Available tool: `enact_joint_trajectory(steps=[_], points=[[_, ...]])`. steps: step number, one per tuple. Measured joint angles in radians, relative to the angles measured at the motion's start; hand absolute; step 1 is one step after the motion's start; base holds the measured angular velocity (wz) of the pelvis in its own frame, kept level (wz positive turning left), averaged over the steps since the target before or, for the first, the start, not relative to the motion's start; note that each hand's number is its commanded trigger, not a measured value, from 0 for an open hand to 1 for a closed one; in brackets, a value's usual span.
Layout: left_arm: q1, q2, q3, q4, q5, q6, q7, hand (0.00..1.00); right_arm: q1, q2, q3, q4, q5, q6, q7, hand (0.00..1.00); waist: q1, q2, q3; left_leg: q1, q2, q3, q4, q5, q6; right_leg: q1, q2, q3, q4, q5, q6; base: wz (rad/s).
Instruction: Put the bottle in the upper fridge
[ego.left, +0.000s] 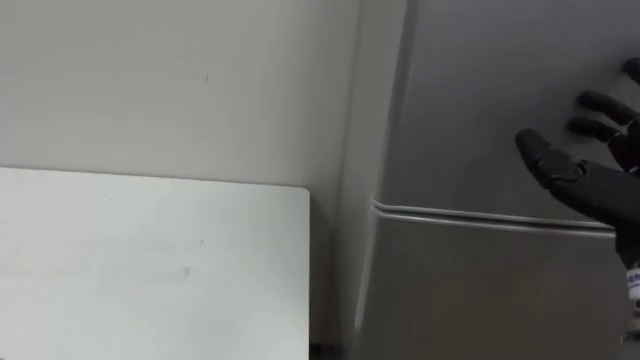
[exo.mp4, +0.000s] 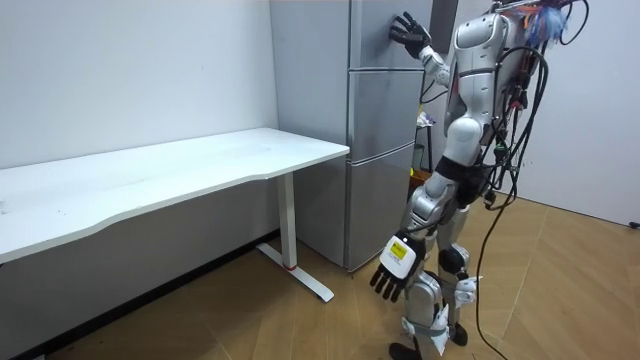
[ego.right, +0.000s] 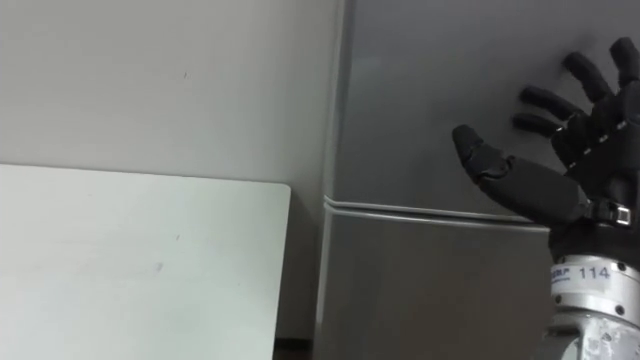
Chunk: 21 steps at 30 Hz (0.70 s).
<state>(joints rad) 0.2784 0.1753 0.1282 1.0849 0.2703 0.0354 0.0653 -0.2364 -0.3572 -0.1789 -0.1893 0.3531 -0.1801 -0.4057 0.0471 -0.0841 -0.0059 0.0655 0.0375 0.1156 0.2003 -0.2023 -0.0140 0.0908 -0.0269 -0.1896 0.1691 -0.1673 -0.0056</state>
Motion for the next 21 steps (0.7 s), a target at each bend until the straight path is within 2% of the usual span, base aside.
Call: enact_joint_trajectory(steps=[3,5,7,8,12,16,21], points=[[0.008,-0.001,0.013,0.001,0.0,0.0,0.009,0.0,0.0,-0.036,-0.021,-0.014,0.016,0.001,-0.021,0.0,-0.016,0.001,0.0021,-0.002,0.0,-0.01,-0.001,0.0,0.0,-0.001,0.0,-0.004,0.0,-0.001,0.001,0.06],[0.007,-0.001,0.028,0.0,0.001,-0.001,0.019,0.0,0.0,-0.041,-0.054,-0.014,0.014,0.006,-0.039,0.0,-0.018,0.0,0.0052,-0.002,0.0,-0.01,-0.003,0.0,0.0,-0.002,0.001,-0.004,0.0,-0.001,0.001,0.0],[0.008,-0.001,0.047,-0.003,0.005,-0.002,0.022,0.0,0.001,-0.051,-0.099,-0.013,0.015,0.007,-0.079,0.0,-0.023,-0.006,0.0153,-0.003,0.0,-0.01,-0.003,0.0,0.0,-0.004,0.001,-0.003,-0.002,-0.002,0.001,0.0],[0.008,0.0,0.047,-0.003,0.004,-0.002,0.024,0.0,0.001,-0.054,-0.109,-0.013,0.02,0.008,-0.09,0.0,-0.026,-0.007,0.0165,-0.004,0.001,-0.01,-0.003,0.0,0.0,-0.006,0.001,-0.003,-0.003,-0.002,0.001,0.0],[0.014,-0.001,0.046,-0.003,0.001,-0.002,0.054,0.0,0.001,-0.099,-0.168,-0.011,0.039,0.013,-0.131,0.0,-0.07,-0.016,0.0128,-0.017,-0.001,-0.007,-0.004,0.0,0.0,-0.008,0.001,-0.001,-0.017,-0.001,0.001,0.01],[0.014,0.0,0.048,0.007,0.001,-0.009,0.082,0.0,0.003,-0.11,-0.223,-0.011,0.039,0.019,-0.174,0.0,-0.098,-0.019,0.0077,0.0,0.003,0.004,-0.015,0.0,-0.001,-0.002,0.005,0.002,-0.016,-0.001,0.001,-0.07],[0.014,-0.001,0.066,-0.001,-0.001,-0.015,0.084,0.0,0.043,-0.119,-0.317,-0.009,0.038,0.02,-0.239,0.0,-0.109,-0.026,0.0052,0.0,0.004,0.012,-0.02,0.0,-0.001,-0.008,0.005,0.011,-0.015,-0.001,0.001,-0.04]])
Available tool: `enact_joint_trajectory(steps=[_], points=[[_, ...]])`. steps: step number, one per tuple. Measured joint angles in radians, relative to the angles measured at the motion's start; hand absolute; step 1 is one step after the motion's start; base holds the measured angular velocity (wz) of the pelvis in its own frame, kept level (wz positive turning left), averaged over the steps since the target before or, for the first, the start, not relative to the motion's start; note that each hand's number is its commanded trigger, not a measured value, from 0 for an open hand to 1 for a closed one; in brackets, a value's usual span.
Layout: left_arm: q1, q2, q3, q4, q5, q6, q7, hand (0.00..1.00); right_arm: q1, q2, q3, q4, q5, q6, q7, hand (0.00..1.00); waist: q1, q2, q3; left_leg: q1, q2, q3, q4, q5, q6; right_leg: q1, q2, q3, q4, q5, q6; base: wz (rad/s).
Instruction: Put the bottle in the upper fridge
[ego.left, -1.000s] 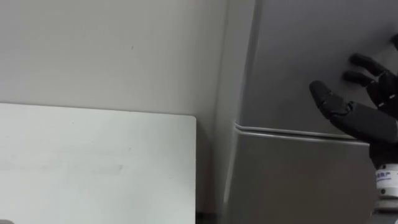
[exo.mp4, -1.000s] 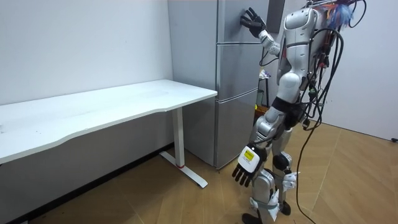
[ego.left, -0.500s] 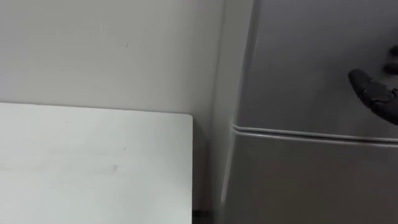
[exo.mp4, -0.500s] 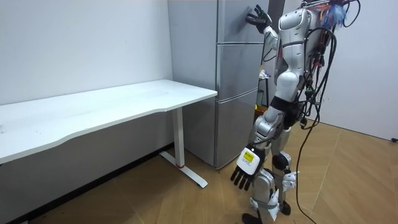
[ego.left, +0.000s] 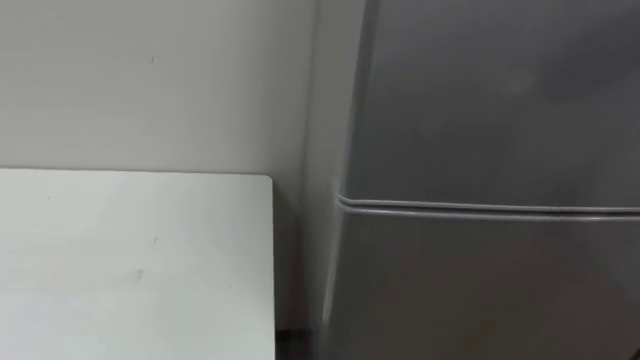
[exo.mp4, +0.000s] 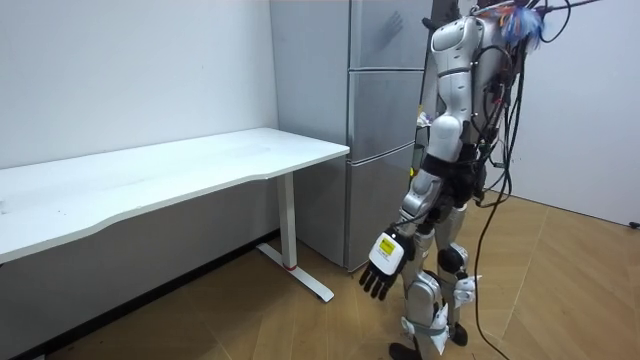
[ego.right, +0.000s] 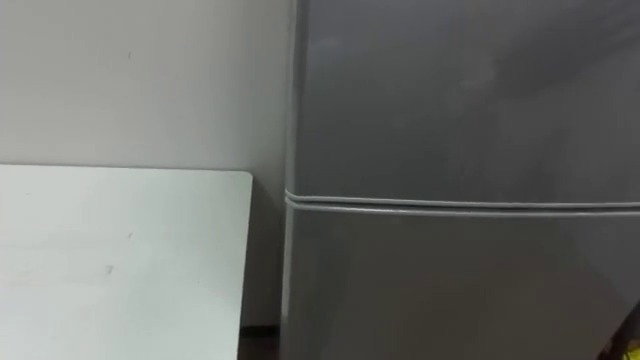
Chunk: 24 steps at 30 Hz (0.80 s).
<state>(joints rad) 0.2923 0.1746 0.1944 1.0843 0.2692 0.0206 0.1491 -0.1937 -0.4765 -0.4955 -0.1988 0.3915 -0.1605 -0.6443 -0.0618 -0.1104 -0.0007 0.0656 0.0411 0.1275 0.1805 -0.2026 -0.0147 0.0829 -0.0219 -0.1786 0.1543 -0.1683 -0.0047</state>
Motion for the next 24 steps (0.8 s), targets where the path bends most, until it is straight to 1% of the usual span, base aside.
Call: enact_joint_trajectory(steps=[3,5,6,9,11,14,16,18,20,22,24], points=[[0.0,0.0,0.004,-0.002,0.0,0.0,0.002,0.0,0.014,0.0,-0.035,0.011,0.01,0.0,-0.033,0.0,-0.019,-0.004,-0.0003,-0.001,0.0,0.002,-0.001,0.0,0.0,-0.001,-0.001,0.001,0.001,0.0,0.0,-0.03],[0.0,0.0,0.022,-0.004,0.0,0.0,0.002,0.0,0.03,0.0,-0.067,0.032,0.038,0.0,-0.043,0.0,-0.02,-0.009,-0.0011,-0.001,-0.001,0.002,-0.003,0.0,0.0,0.003,-0.001,-0.001,-0.001,0.0,0.0,0.0],[0.0,0.0,0.032,-0.003,-0.001,0.0,0.005,0.0,0.053,0.0,-0.087,0.037,0.049,0.002,-0.054,0.0,-0.019,-0.012,-0.0025,0.0,-0.001,0.003,-0.003,0.0,0.0,0.004,-0.001,-0.001,-0.002,0.0,0.0,0.0],[0.006,0.0,0.036,-0.003,-0.003,0.001,0.029,0.0,0.1,0.0,-0.114,0.05,0.076,0.003,-0.077,0.0,-0.022,-0.012,-0.002,0.0,-0.002,0.003,-0.003,0.0,0.0,0.003,-0.002,0.001,-0.002,0.0,0.0,0.0],[0.007,0.0,0.037,-0.004,-0.002,0.001,0.043,0.0,0.113,0.0,-0.125,0.068,0.076,0.009,-0.094,0.0,-0.028,-0.01,-0.0016,-0.001,-0.002,0.004,-0.003,0.0,0.0,0.001,-0.002,0.001,-0.002,0.0,0.0,0.0],[0.006,0.0,0.035,-0.005,-0.003,0.003,0.045,0.0,0.127,0.0,-0.135,0.124,0.093,0.009,-0.11,0.0,-0.037,-0.005,-0.0016,0.006,-0.001,0.009,-0.003,0.0,0.0,-0.002,-0.001,0.008,-0.003,0.0,0.0,-0.04],[0.007,0.0,0.035,-0.006,-0.004,0.003,0.045,0.0,0.145,0.0,-0.138,0.196,0.166,0.009,-0.117,0.0,-0.043,0.002,0.001,0.014,-0.002,0.011,-0.01,0.0,0.0,0.002,0.0,0.011,-0.004,0.0,0.001,-0.05],[0.007,-0.002,0.034,-0.007,-0.005,0.003,0.045,0.0,0.15,0.0,-0.141,0.263,0.21,0.01,-0.117,0.0,-0.049,0.006,-0.0007,0.014,-0.003,0.013,-0.013,0.0,0.0,0.002,-0.001,0.013,-0.004,-0.001,0.002,-0.02],[0.009,-0.008,0.036,-0.022,-0.004,0.005,0.045,0.0,0.168,0.002,-0.154,0.318,0.245,0.015,-0.117,0.0,-0.048,0.007,0.0,0.013,-0.003,0.015,-0.017,0.0,0.0,0.003,-0.001,0.015,-0.004,-0.002,0.003,-0.02],[0.015,-0.011,0.036,-0.046,-0.004,0.02,0.045,0.0,0.184,0.005,-0.162,0.368,0.276,0.041,-0.132,0.0,-0.047,0.016,-0.0024,0.013,-0.003,0.017,-0.02,0.0,0.0,-0.001,-0.001,0.015,-0.004,-0.003,0.004,-0.02],[0.012,-0.009,0.036,-0.051,-0.004,0.024,0.049,0.0,0.206,0.008,-0.16,0.398,0.276,0.046,-0.142,0.0,-0.048,0.023,-0.0059,0.012,-0.003,0.017,-0.02,0.0,0.0,0.003,-0.001,0.013,-0.005,-0.004,0.004,0.0]])
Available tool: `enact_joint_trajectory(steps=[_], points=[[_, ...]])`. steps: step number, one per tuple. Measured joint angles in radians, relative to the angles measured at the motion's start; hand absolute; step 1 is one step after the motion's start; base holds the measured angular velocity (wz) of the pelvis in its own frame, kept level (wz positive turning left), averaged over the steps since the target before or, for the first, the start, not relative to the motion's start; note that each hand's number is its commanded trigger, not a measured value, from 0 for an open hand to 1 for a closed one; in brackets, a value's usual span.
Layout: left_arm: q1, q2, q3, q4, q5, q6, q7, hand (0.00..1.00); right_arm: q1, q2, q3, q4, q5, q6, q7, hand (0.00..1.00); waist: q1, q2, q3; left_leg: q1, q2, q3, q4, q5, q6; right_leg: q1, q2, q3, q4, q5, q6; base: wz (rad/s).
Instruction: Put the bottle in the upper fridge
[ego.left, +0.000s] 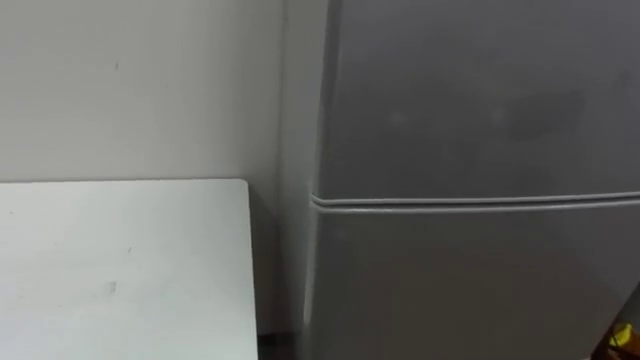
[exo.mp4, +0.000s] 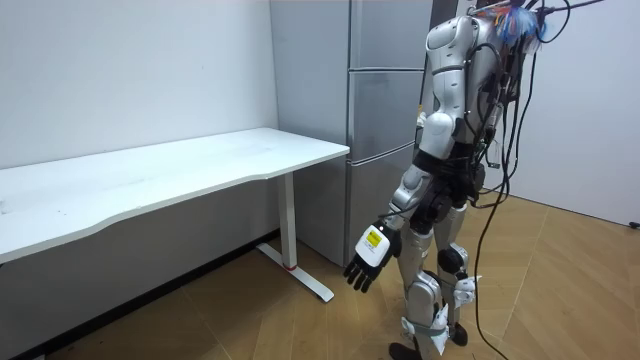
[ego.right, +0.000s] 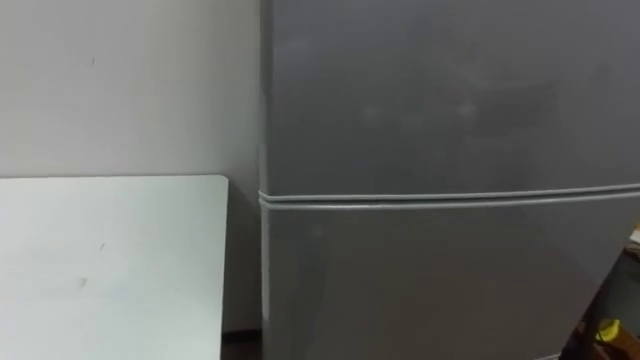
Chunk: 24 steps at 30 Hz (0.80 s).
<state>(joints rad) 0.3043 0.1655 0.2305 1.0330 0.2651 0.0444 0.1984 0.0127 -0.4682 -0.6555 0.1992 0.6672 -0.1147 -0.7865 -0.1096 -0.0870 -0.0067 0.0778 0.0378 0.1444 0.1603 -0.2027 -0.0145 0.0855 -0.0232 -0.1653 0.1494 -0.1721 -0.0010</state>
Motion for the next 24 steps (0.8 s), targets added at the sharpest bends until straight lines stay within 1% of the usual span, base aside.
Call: enact_joint_trajectory(steps=[2,4,5,6,7,9,10,11,12,13,14,16,17,19,20,22,23,24], points=[[0.001,0.0,0.0,-0.004,0.0,0.0,0.014,0.0,0.026,0.015,0.0,0.022,0.0,0.006,-0.007,0.0,0.004,0.001,-0.0004,0.002,0.0,0.0,0.0,0.0,0.0,0.001,0.0,0.0,0.001,-0.002,0.0,0.0],[0.005,0.0,-0.008,-0.017,0.0,0.011,0.016,0.0,0.052,0.05,0.008,0.041,-0.001,0.006,-0.02,0.0,0.006,-0.001,0.0009,0.002,0.0,-0.001,0.002,0.0,0.0,-0.003,0.0,0.002,0.0,-0.003,-0.001,0.0],[0.002,0.0,-0.011,-0.021,0.0,0.016,0.016,0.0,0.059,0.058,0.011,0.058,-0.002,0.006,-0.02,0.0,0.005,-0.003,0.0015,0.003,0.0,-0.001,0.003,0.0,0.0,-0.006,0.0,0.004,-0.001,-0.003,-0.001,0.0],[0.0,0.0,-0.018,-0.028,0.0,0.02,0.017,0.0,0.076,0.075,0.022,0.095,-0.005,0.006,-0.021,0.0,0.011,-0.008,0.002,0.004,-0.001,-0.001,0.003,0.0,0.0,-0.006,0.0,0.01,-0.001,-0.003,0.0,0.0],[-0.002,-0.001,-0.022,-0.032,-0.001,0.019,0.017,0.0,0.095,0.1,0.035,0.113,-0.005,0.007,-0.025,0.0,0.013,-0.008,0.0022,0.004,-0.001,-0.001,0.003,0.0,0.0,-0.006,0.0,0.011,0.0,-0.004,0.0,0.0],[-0.007,-0.001,-0.038,-0.032,-0.02,0.019,0.017,0.0,0.115,0.132,0.055,0.137,-0.005,0.007,-0.031,0.0,0.012,0.001,0.0021,0.003,-0.003,-0.001,0.004,0.0,0.0,-0.004,-0.002,0.011,0.0,-0.005,0.001,0.0],[-0.009,-0.001,-0.044,-0.032,-0.021,0.019,0.016,0.0,0.117,0.137,0.06,0.155,-0.006,0.006,-0.03,0.0,0.011,0.003,0.0031,0.004,-0.004,-0.002,0.004,0.0,0.0,-0.002,-0.003,0.012,0.0,-0.005,0.002,0.0],[-0.01,-0.002,-0.047,-0.032,-0.022,0.016,0.016,0.0,0.119,0.148,0.07,0.199,-0.011,0.005,-0.029,0.0,0.01,0.013,0.005,0.004,-0.006,-0.002,0.003,0.0,0.001,0.001,-0.004,0.012,0.0,-0.006,0.004,0.03],[-0.014,-0.002,-0.047,-0.032,-0.029,0.01,0.016,0.0,0.127,0.157,0.086,0.248,-0.009,0.003,-0.02,0.0,0.01,0.015,0.0038,0.005,-0.007,-0.005,0.003,0.0,0.001,0.002,-0.004,0.012,0.0,-0.007,0.004,0.0],[-0.016,-0.002,-0.046,-0.032,-0.038,0.007,0.016,0.0,0.128,0.163,0.088,0.276,-0.009,0.003,-0.011,0.0,0.011,0.021,0.0058,0.005,-0.007,-0.005,0.002,0.0,0.001,0.001,-0.004,0.012,0.0,-0.007,0.004,0.0],[-0.016,-0.003,-0.045,-0.032,-0.038,-0.002,0.016,0.0,0.129,0.174,0.09,0.33,-0.002,0.003,0.005,0.0,0.013,0.025,0.0059,0.005,-0.007,-0.005,0.001,0.0,0.001,0.0,-0.004,0.013,0.001,-0.007,0.004,0.0],[-0.013,-0.005,-0.045,-0.032,-0.037,-0.003,0.015,0.0,0.129,0.192,0.095,0.408,-0.001,0.005,0.018,0.0,0.017,0.038,0.0064,0.005,-0.007,-0.003,0.0,0.0,0.001,-0.003,-0.004,0.017,0.002,-0.007,0.005,-0.04],[-0.011,-0.006,-0.045,-0.032,-0.037,-0.003,0.015,0.0,0.129,0.196,0.102,0.423,-0.005,0.005,0.022,0.0,0.017,0.041,0.0063,0.004,-0.007,-0.003,0.0,0.0,0.001,-0.002,-0.004,0.017,0.002,-0.007,0.005,0.0],[-0.005,-0.006,-0.052,-0.032,-0.036,-0.003,0.015,0.0,0.141,0.2,0.165,0.473,-0.02,0.005,0.04,0.0,0.017,0.043,0.0066,0.004,-0.007,-0.003,0.001,0.0,0.001,-0.002,-0.003,0.017,0.001,-0.007,0.005,0.0],[-0.004,-0.008,-0.057,-0.032,-0.036,-0.001,0.015,0.0,0.148,0.204,0.208,0.53,-0.05,0.006,0.069,0.0,0.02,0.041,0.0064,0.003,-0.006,-0.003,0.002,0.0,0.001,-0.002,-0.003,0.016,0.0,-0.008,0.004,0.0],[-0.006,-0.02,-0.056,-0.03,-0.037,-0.001,0.015,0.0,0.149,0.226,0.268,0.648,-0.1,0.01,0.119,0.0,0.035,0.041,0.006,0.008,-0.007,-0.003,0.002,0.0,0.001,0.003,-0.005,0.013,0.0,-0.008,0.004,0.0],[-0.006,-0.022,-0.056,-0.029,-0.038,-0.001,0.015,0.0,0.15,0.234,0.284,0.672,-0.111,0.016,0.132,0.0,0.036,0.041,0.0057,0.008,-0.007,-0.003,0.002,0.0,0.001,0.004,-0.005,0.011,0.001,-0.008,0.004,0.03],[-0.007,-0.028,-0.057,-0.027,-0.038,-0.001,0.015,0.0,0.15,0.251,0.309,0.707,-0.132,0.029,0.164,0.0,0.038,0.044,0.0058,0.007,-0.008,-0.003,0.002,0.0,0.001,0.003,-0.006,0.011,0.001,-0.008,0.004,0.0]])
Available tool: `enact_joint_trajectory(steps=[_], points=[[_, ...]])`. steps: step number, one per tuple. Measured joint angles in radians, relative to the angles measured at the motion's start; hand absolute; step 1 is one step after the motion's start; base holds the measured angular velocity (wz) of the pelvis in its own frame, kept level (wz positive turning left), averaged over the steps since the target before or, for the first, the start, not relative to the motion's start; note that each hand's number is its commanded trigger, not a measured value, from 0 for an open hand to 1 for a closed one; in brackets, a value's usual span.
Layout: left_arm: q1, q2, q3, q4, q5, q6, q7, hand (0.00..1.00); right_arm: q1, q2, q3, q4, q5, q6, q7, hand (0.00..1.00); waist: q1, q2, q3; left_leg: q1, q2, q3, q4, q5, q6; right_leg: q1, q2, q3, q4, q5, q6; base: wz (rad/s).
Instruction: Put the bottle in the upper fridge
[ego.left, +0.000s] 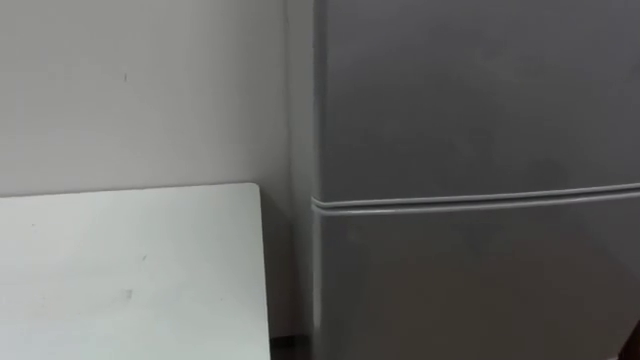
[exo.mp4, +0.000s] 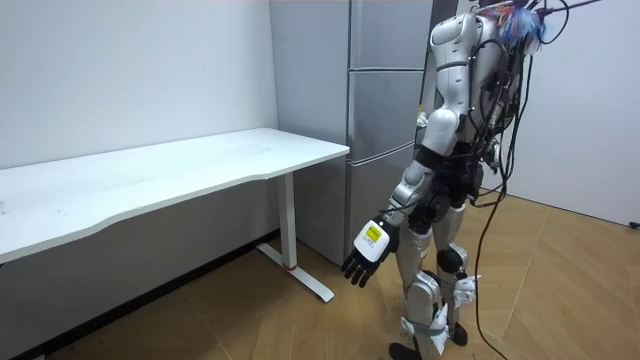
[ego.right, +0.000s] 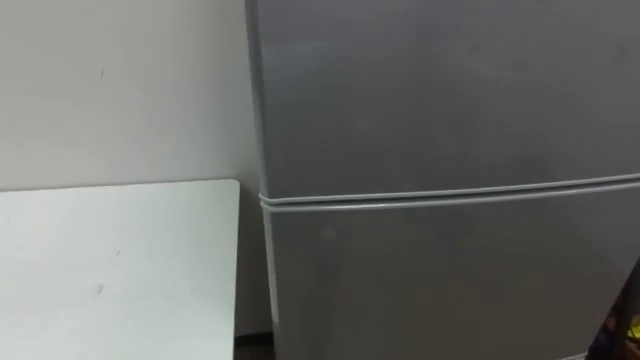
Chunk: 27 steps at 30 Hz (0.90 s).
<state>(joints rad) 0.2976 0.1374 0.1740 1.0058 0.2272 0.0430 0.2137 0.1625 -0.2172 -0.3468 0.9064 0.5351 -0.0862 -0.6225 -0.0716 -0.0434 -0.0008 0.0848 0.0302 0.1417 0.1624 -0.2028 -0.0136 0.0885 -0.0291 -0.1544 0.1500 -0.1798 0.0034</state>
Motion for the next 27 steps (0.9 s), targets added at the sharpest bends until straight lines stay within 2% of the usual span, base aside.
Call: enact_joint_trajectory(steps=[3,7,9,13,16,21,27], points=[[-0.002,-0.011,-0.003,0.007,0.0,-0.002,0.0,0.0,0.011,0.03,0.068,0.081,-0.049,0.019,0.093,0.0,0.009,0.008,-0.002,0.004,-0.001,0.0,0.0,0.0,0.0,-0.001,-0.001,0.0,0.0,-0.001,0.001,0.0],[-0.009,-0.011,-0.004,0.039,0.0,-0.006,-0.002,0.0,0.03,0.036,0.143,0.117,-0.061,0.037,0.202,0.0,0.018,0.014,-0.002,0.007,-0.002,-0.002,0.002,0.0,0.0,-0.001,-0.003,-0.005,0.0,-0.003,0.002,0.01],[-0.019,-0.011,-0.005,0.04,0.0,-0.006,-0.011,0.0,0.031,0.044,0.193,0.152,-0.086,0.039,0.297,0.0,0.022,0.008,-0.0035,0.006,-0.002,-0.009,0.002,0.0,0.0,-0.001,-0.004,-0.01,0.002,-0.005,0.001,0.1],[-0.021,-0.011,-0.017,0.049,0.001,-0.005,-0.03,0.0,-0.004,0.061,0.261,0.249,-0.126,0.066,0.454,0.0,0.04,0.006,0.0004,0.011,-0.002,-0.017,0.004,0.0,0.0,0.008,-0.004,-0.01,0.001,-0.006,0.001,0.03],[-0.023,-0.011,-0.044,0.048,0.005,-0.004,-0.03,0.0,-0.015,0.065,0.321,0.268,-0.139,0.089,0.532,0.0,0.054,0.007,0.0022,0.013,-0.003,-0.021,0.004,-0.001,0.001,0.012,-0.004,-0.012,-0.001,-0.006,0.001,0.01],[-0.024,-0.013,-0.066,0.049,0.021,0.002,-0.03,0.0,-0.032,0.071,0.375,0.268,-0.194,0.092,0.616,0.0,0.054,0.014,0.0027,0.007,-0.004,-0.021,0.005,-0.003,0.004,0.014,-0.005,-0.018,0.0,-0.006,0.002,0.02],[-0.036,-0.016,-0.08,0.049,0.021,0.002,-0.03,0.0,-0.042,0.074,0.395,0.268,-0.227,0.092,0.672,0.0,0.053,0.021,0.0015,-0.006,-0.006,-0.035,0.006,-0.003,0.004,0.016,-0.005,-0.035,-0.008,-0.006,0.002,0.08]])
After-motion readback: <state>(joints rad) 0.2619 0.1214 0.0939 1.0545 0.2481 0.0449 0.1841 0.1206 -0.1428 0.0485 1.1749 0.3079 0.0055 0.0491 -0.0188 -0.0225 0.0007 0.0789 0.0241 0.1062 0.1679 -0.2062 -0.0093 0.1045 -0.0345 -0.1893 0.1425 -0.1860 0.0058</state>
